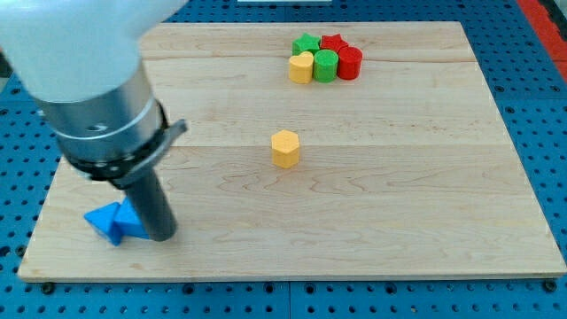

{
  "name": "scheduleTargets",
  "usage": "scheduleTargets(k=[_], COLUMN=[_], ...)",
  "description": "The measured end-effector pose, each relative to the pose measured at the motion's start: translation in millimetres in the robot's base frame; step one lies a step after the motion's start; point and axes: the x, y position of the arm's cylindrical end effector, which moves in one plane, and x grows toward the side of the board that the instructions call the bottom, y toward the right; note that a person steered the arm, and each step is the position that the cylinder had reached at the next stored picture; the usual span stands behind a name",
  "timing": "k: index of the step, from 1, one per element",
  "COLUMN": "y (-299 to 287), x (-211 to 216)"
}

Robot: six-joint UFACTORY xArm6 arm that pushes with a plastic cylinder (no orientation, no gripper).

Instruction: Separate the blue triangle from the blue cube

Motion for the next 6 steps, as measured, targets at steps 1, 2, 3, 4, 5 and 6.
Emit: scheduleTargets(k=[1,2,3,4,5,6], y=[-43,-54,-95,-134,-133,-76], x=[-3,1,35,39,-16,-52])
